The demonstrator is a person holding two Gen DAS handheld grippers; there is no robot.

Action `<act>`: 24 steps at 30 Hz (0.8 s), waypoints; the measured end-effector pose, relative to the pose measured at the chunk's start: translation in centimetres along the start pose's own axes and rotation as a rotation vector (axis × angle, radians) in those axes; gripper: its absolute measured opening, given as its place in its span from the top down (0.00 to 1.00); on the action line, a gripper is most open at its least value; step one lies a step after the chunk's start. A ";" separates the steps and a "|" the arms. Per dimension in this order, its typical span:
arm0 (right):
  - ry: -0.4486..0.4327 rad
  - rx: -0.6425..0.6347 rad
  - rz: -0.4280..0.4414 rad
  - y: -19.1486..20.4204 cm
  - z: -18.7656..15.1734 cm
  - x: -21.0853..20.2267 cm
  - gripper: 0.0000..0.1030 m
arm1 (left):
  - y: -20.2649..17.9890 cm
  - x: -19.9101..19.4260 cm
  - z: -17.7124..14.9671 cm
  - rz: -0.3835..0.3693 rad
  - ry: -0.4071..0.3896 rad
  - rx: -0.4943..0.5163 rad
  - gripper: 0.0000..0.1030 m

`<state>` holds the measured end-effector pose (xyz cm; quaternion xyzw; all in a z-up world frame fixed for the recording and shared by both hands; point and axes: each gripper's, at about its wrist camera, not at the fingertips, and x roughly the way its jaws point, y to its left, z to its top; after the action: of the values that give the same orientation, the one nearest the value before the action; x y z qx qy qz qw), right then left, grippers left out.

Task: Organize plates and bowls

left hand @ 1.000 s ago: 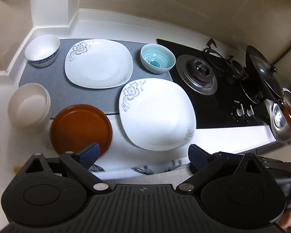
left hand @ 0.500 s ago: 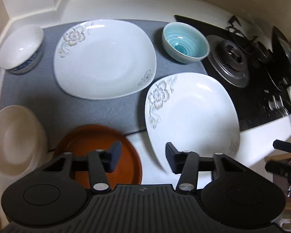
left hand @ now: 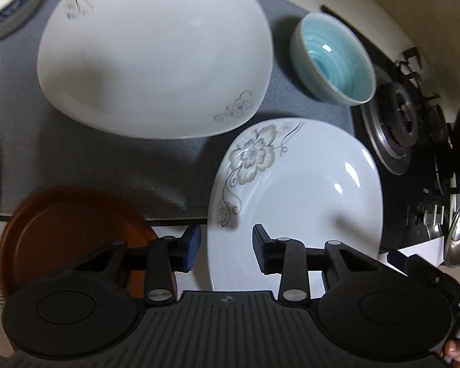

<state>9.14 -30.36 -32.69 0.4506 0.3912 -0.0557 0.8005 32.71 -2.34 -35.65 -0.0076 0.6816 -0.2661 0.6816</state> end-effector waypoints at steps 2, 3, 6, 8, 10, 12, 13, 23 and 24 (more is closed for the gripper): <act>-0.012 0.070 0.024 -0.9 0.1 0.4 0.32 | 0.0 0.5 0.0 -0.013 0.011 -0.010 0.64; -0.010 0.096 0.042 -1.2 0.1 0.7 0.32 | -0.2 0.6 0.1 -0.012 0.011 -0.003 0.64; -0.020 0.066 0.052 -1.0 0.3 1.1 0.33 | -0.6 1.0 0.0 0.000 0.020 0.002 0.62; -0.017 0.038 0.039 -0.9 0.4 1.2 0.36 | -0.4 1.2 -0.1 -0.009 0.026 -0.003 0.60; -0.003 0.033 0.037 -1.3 0.7 1.2 0.43 | -0.2 1.4 -0.3 -0.026 0.026 -0.020 0.58; 0.003 0.045 0.053 -1.8 1.1 0.9 0.51 | -0.2 1.4 -0.6 -0.029 0.021 -0.024 0.56; 0.001 0.053 0.055 -2.2 1.2 0.7 0.51 | -0.2 1.4 -0.6 -0.028 0.018 -0.021 0.55; 0.093 -0.020 0.120 -2.9 1.6 2.7 0.43 | -0.5 1.4 -1.3 -0.048 0.016 -0.055 0.41; 0.103 -0.004 0.130 -3.2 1.7 3.1 0.43 | -0.7 1.4 -1.3 -0.040 0.011 -0.055 0.41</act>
<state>10.81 -32.70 -36.43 0.4759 0.4020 0.0206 0.7820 31.18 -3.02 -36.78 -0.0384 0.6920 -0.2608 0.6721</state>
